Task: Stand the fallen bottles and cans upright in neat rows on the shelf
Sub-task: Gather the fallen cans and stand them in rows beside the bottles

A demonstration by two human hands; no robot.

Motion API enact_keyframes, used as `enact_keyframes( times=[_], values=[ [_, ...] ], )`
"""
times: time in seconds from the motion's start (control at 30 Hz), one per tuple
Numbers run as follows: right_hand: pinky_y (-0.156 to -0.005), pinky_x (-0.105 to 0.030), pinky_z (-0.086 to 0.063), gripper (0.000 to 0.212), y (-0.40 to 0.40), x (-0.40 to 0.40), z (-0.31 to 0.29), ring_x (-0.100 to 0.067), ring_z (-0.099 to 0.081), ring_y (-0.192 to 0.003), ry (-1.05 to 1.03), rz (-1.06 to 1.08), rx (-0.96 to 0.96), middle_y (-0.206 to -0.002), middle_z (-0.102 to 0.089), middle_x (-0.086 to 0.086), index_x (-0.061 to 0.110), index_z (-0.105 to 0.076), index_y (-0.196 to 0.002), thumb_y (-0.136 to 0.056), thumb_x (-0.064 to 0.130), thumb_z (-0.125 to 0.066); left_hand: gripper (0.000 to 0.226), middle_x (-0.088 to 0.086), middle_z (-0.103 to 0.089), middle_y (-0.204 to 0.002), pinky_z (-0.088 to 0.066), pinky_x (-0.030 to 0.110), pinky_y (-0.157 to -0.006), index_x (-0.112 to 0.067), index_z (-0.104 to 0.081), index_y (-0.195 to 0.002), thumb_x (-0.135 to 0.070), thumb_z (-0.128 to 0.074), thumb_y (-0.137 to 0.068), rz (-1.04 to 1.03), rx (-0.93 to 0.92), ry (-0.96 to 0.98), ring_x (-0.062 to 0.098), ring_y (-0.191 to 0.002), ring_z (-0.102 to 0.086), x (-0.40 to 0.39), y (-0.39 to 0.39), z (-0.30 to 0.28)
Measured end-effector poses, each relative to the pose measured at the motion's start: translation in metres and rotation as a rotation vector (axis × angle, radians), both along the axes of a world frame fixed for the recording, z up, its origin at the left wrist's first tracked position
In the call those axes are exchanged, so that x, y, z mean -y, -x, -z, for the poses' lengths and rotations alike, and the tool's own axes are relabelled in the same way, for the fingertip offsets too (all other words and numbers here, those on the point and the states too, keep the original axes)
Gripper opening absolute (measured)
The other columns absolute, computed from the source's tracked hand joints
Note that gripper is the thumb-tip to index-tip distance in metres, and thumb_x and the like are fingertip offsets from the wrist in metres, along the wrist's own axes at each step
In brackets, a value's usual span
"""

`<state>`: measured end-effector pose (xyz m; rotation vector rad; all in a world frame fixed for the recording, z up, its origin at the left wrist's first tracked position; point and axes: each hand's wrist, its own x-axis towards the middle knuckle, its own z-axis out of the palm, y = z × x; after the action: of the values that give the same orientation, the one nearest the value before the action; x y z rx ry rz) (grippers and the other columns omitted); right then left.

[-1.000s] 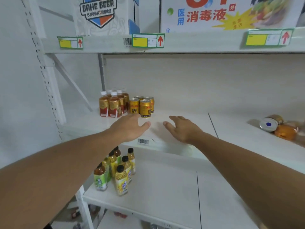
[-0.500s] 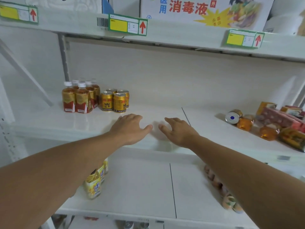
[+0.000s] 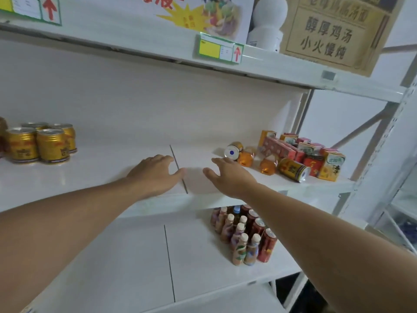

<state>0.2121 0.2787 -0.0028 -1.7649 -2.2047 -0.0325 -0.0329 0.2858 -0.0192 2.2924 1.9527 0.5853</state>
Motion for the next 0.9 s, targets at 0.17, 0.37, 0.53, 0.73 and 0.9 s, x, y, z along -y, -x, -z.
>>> enact_keyframes(
  times=[0.17, 0.37, 0.53, 0.73, 0.9],
  values=[
    [-0.1, -0.05, -0.051, 0.068, -0.082, -0.01, -0.005, -0.034, -0.055, -0.134, -0.084, 0.043, -0.029, -0.155, -0.052, -0.009, 0.021, -0.047, -0.156, -0.105, 0.064, -0.038, 0.085, -0.006, -0.039, -0.169, -0.036, 0.043, -0.116, -0.034, -0.04, -0.162, -0.085, -0.036, -0.094, 0.049, -0.013, -0.007, 0.022, -0.154, -0.036, -0.029, -0.077, -0.007],
    [-0.111, -0.052, -0.049, 0.06, -0.194, -0.03, -0.015, -0.03, -0.048, -0.144, -0.158, 0.036, -0.061, -0.161, -0.046, -0.003, 0.027, -0.05, -0.154, -0.102, 0.058, -0.045, 0.081, -0.004, -0.045, -0.163, -0.042, 0.043, -0.103, -0.036, -0.041, -0.16, -0.084, -0.034, -0.095, 0.079, -0.087, -0.04, 0.023, -0.148, -0.044, -0.061, -0.172, -0.013],
    [-0.105, -0.044, -0.049, 0.072, -0.283, -0.04, -0.017, -0.027, -0.046, -0.148, -0.2, 0.088, -0.052, -0.172, -0.03, 0.008, 0.039, -0.03, -0.164, -0.096, 0.038, -0.052, 0.078, -0.005, -0.055, -0.152, -0.045, 0.041, -0.091, -0.035, -0.052, -0.149, -0.086, -0.03, -0.094, 0.057, -0.045, -0.059, 0.022, -0.133, -0.055, -0.09, -0.21, -0.01],
    [-0.084, -0.042, -0.055, 0.085, -0.307, -0.067, -0.003, -0.032, -0.063, -0.124, -0.129, 0.198, 0.01, -0.155, -0.051, -0.005, 0.029, -0.034, -0.161, -0.089, 0.062, -0.064, 0.059, -0.005, -0.065, -0.136, -0.047, 0.039, -0.085, -0.03, -0.062, -0.132, -0.07, -0.033, -0.101, -0.024, -0.006, -0.19, 0.024, -0.117, -0.062, -0.131, -0.206, -0.016],
    [-0.08, -0.038, -0.059, 0.081, -0.296, -0.085, 0.004, -0.025, -0.067, -0.103, -0.054, 0.237, 0.017, -0.131, -0.065, -0.003, 0.025, -0.049, -0.15, -0.086, 0.072, -0.062, 0.041, 0.004, -0.064, -0.144, -0.051, 0.04, -0.098, -0.017, -0.059, -0.142, -0.036, -0.05, -0.107, -0.044, 0.203, -0.153, 0.03, -0.125, -0.061, -0.18, -0.204, -0.023]
  ],
)
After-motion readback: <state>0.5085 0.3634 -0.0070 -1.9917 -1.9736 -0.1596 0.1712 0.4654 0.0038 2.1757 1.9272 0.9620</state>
